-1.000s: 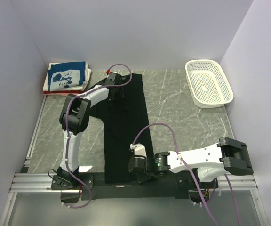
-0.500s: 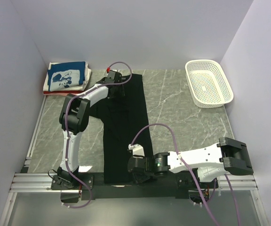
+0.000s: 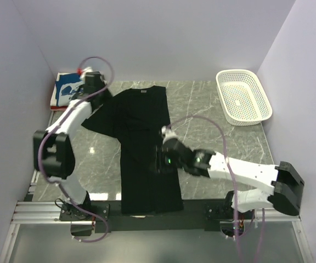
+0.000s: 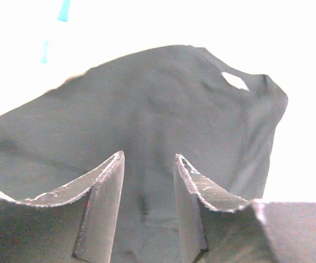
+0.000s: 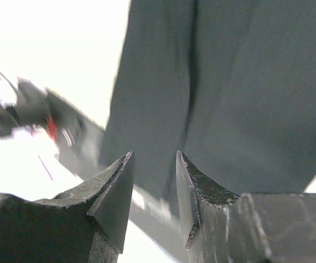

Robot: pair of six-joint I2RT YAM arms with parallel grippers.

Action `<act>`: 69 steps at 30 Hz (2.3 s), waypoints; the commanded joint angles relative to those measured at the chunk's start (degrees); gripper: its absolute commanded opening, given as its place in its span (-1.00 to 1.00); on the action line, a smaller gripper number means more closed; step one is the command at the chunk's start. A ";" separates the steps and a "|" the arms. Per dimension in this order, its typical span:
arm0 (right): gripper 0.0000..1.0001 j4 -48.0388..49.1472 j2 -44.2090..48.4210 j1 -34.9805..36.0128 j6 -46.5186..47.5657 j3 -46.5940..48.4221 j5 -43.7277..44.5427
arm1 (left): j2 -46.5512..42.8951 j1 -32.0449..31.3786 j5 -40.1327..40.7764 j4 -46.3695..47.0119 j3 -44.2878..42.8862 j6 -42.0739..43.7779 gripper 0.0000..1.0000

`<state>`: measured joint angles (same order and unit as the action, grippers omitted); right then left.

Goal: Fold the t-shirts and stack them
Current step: Fold the tshirt

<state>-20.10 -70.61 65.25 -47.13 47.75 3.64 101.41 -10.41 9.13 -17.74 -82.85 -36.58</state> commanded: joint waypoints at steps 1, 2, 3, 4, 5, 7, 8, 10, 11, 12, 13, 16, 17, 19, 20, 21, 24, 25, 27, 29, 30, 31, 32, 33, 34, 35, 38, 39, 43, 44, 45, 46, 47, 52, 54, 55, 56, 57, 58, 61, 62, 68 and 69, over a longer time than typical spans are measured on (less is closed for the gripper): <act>-0.15 11.82 -5.39 -7.84 9.59 9.34 -6.00 | -5.86 4.69 5.89 -0.98 6.72 -7.61 -0.09; -0.15 14.10 -10.29 -10.47 10.74 11.56 -7.75 | -7.87 6.18 5.73 -1.77 9.69 -8.59 -0.09; -0.15 15.34 -13.12 -11.89 12.40 13.75 -9.16 | -8.76 7.50 5.73 -2.12 11.12 -9.47 -0.09; -0.17 16.66 -15.94 -13.12 12.77 18.48 -11.09 | -9.38 10.12 6.16 -2.65 12.44 -11.13 -0.10; -0.20 19.28 -21.71 -15.48 12.86 20.96 -14.94 | -10.25 11.72 6.25 -2.83 14.62 -11.67 -0.09; -0.20 21.92 -27.27 -17.00 12.60 28.14 -17.51 | -10.53 15.67 5.12 -2.92 16.31 -13.33 -0.09; -0.20 23.77 -32.78 -17.70 12.16 30.80 -18.74 | -10.18 16.91 2.68 -2.48 17.71 -13.43 -0.09; -0.20 25.97 -40.61 -19.20 9.88 37.73 -22.70 | -9.30 19.37 0.64 -0.55 18.42 -13.78 -0.08; -0.20 28.16 -43.10 -19.55 8.22 40.03 -23.84 | -8.08 19.73 -0.24 -0.46 18.16 -13.70 -0.08; -0.20 29.05 -45.38 -19.99 7.33 42.23 -25.51 | -7.63 19.91 -0.60 1.11 18.16 -13.17 -0.07; -0.20 29.50 -47.67 -20.08 6.54 46.52 -26.13 | -7.19 19.99 -0.43 1.13 18.07 -12.82 -0.07; -0.20 30.64 -58.46 -20.17 3.81 55.13 -28.24 | -4.64 20.87 -1.73 2.61 17.19 -12.73 -0.05; -0.19 31.34 -60.33 -20.08 3.02 57.17 -28.68 | -3.51 21.22 -2.53 3.05 17.02 -12.90 -0.05; -0.19 30.65 -64.98 -20.17 1.35 62.17 -28.25 | -2.10 21.66 -4.20 4.10 16.49 -13.08 -0.05; -0.19 30.64 -66.22 -20.25 1.08 63.42 -27.99 | -1.83 21.58 -4.73 4.55 16.40 -12.99 -0.05; -0.19 30.56 -67.11 -20.17 0.82 64.39 -27.46 | -1.56 21.58 -4.82 4.73 16.14 -12.99 -0.04; -0.14 29.68 -70.27 -20.43 0.12 67.65 -25.44 | -0.60 21.66 -5.26 5.61 15.18 -13.17 -0.03; -0.14 29.33 -71.76 -20.52 -0.15 69.31 -25.18 | -0.25 21.66 -5.35 5.61 14.22 -12.99 -0.03; -0.14 28.45 -73.17 -20.78 -1.11 70.98 -24.82 | 1.16 21.66 -5.61 5.34 13.07 -12.99 -0.02; -0.14 27.57 -74.49 -20.78 -1.90 72.22 -23.95 | 2.30 21.58 -5.78 5.17 12.01 -12.90 -0.02; -0.14 27.66 -74.59 -20.78 -2.17 71.70 -23.51 | 2.57 21.58 -6.05 5.43 11.83 -13.08 -0.02; -0.14 27.92 -74.67 -20.87 -2.52 71.17 -23.33 | 2.83 21.58 -6.14 5.69 11.75 -12.99 -0.02; -0.14 28.44 -74.76 -21.04 -3.22 70.73 -23.15 | 3.36 21.58 -5.96 5.61 11.57 -13.08 -0.01; -0.14 28.45 -74.68 -21.04 -3.40 70.30 -22.80 | 3.53 21.66 -5.87 5.70 11.40 -13.17 -0.01; -0.14 28.36 -74.59 -21.13 -3.49 69.51 -22.63 | 3.80 21.58 -6.05 5.87 11.39 -13.17 -0.02; -0.14 28.53 -74.41 -21.13 -3.58 68.89 -22.19 | 4.41 21.58 -5.88 5.96 11.13 -13.17 -0.02; -0.14 29.15 -74.06 -21.40 -4.02 67.13 -22.01 | 5.38 21.58 -6.05 6.40 10.87 -13.26 -0.03; -0.14 28.80 -74.23 -21.48 -4.02 67.65 -22.10 | 5.64 21.58 -5.96 6.31 10.78 -13.26 -0.03; -0.14 28.10 -74.94 -21.40 -4.28 67.83 -22.01 | 7.05 21.58 -6.66 7.19 10.34 -13.78 -0.03; -0.14 27.92 -74.85 -21.40 -4.28 67.74 -22.01 | 7.31 21.58 -6.84 7.36 10.25 -13.96 -0.04; -0.14 28.01 -74.94 -21.40 -4.28 67.65 -22.01 | 7.58 21.49 -6.93 7.28 9.90 -14.05 -0.05; -0.14 27.83 -75.03 -21.48 -4.28 67.57 -22.01 | 8.01 21.49 -6.84 7.28 9.73 -14.05 -0.05; -0.14 27.83 -75.11 -21.40 -4.46 67.57 -22.01 | 8.19 21.32 -6.84 7.19 9.64 -14.22 -0.05; -0.15 26.87 -76.25 -21.22 -4.81 68.44 -21.92 | 8.90 21.23 -6.22 7.28 9.37 -14.49 -0.08; -0.15 26.69 -76.78 -21.22 -5.07 68.79 -22.10 | 8.90 21.14 -6.22 7.28 9.37 -14.40 -0.13; -0.15 26.52 -76.87 -21.05 -5.16 68.80 -22.01 | 8.90 21.14 -6.14 7.19 9.29 -14.31 -0.14; -0.15 26.34 -76.96 -20.96 -5.16 68.80 -21.66 | 9.07 21.14 -6.14 7.19 9.28 -14.31 -0.19; -0.15 26.34 -76.96 -20.78 -5.16 68.45 -21.57 | 9.07 21.14 -6.14 7.19 9.20 -14.05 -0.22; -0.15 26.60 -76.96 -20.87 -5.42 68.27 -21.57 | 9.16 21.14 -6.14 7.10 9.20 -13.96 -0.24; -0.15 26.69 -77.31 -20.61 -5.86 68.27 -21.48 | 9.42 21.14 -6.14 7.10 9.28 -13.78 -0.35; -0.15 26.78 -77.57 -20.61 -5.95 68.36 -21.48 | 9.42 21.14 -6.31 7.28 9.28 -13.70 -0.36; -0.15 26.25 -79.33 -20.34 -6.74 71.16 -22.09 | 9.42 21.14 -6.75 7.54 9.46 -13.52 -0.56; -0.15 26.16 -79.85 -20.34 -6.83 71.60 -22.10 | 9.42 21.22 -6.75 7.54 9.46 -13.43 -0.60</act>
<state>6.15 -148.77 44.45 -53.49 116.27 -18.72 110.54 11.00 2.83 -11.77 -71.42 -50.33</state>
